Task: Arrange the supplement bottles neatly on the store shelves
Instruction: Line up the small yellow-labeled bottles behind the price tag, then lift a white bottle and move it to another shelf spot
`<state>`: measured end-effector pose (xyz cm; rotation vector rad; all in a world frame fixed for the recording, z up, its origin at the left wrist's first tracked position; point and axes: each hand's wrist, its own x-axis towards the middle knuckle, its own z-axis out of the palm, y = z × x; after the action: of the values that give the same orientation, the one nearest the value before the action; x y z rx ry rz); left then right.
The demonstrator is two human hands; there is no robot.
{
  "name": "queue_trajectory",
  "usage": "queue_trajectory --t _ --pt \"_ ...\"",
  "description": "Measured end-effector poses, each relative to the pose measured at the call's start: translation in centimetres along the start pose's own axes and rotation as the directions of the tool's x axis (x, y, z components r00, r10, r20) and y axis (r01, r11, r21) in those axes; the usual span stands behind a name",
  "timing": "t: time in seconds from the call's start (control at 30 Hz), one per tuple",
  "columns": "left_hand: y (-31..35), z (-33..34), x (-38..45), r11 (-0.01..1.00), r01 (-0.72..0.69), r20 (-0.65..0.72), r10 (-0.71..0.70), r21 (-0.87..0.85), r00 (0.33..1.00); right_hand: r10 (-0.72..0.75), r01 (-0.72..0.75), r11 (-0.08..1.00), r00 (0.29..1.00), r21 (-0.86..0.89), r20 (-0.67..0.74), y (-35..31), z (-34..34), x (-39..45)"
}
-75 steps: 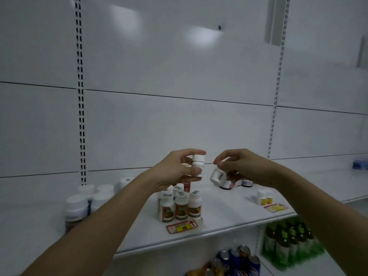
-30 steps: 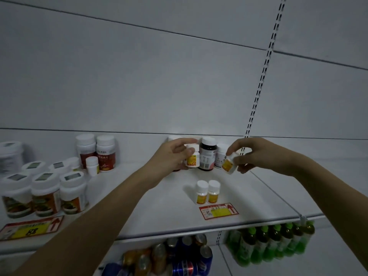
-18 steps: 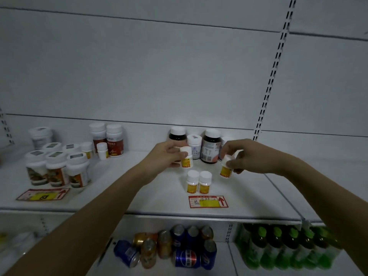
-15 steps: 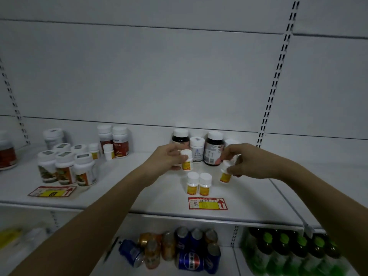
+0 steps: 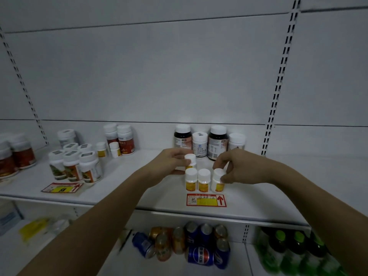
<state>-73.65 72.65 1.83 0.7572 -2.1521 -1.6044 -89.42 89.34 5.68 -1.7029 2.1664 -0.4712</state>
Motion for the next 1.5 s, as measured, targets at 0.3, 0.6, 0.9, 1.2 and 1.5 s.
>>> queue_trajectory --t 0.3,0.6,0.9,1.2,1.5 --pt "-0.8 0.2 -0.2 0.999 0.032 0.085 -0.029 -0.029 0.996 0.023 -0.022 1.000 0.994 -0.005 0.106 0.8 0.7 1.1" --pt "2.6 -2.2 -2.0 0.961 -0.026 -0.147 0.069 0.276 0.987 -0.122 0.155 0.984 0.948 0.090 -0.294 -2.9 -2.1 4.5" --pt "3.8 -14.9 -10.4 0.734 0.117 -0.390 0.212 0.669 0.896 -0.301 0.321 0.944 0.933 0.075 -0.197 -17.7 1.1 8.1" --pt "0.4 -29.6 -24.4 0.738 0.225 -0.531 0.208 0.637 0.821 -0.309 0.306 0.951 0.939 -0.040 -0.152 -34.8 6.5 9.8" --pt "-2.3 -39.9 -29.2 0.735 0.227 -0.543 0.222 0.639 0.810 -0.291 0.282 0.956 0.948 -0.085 -0.131 -45.6 9.9 14.3"
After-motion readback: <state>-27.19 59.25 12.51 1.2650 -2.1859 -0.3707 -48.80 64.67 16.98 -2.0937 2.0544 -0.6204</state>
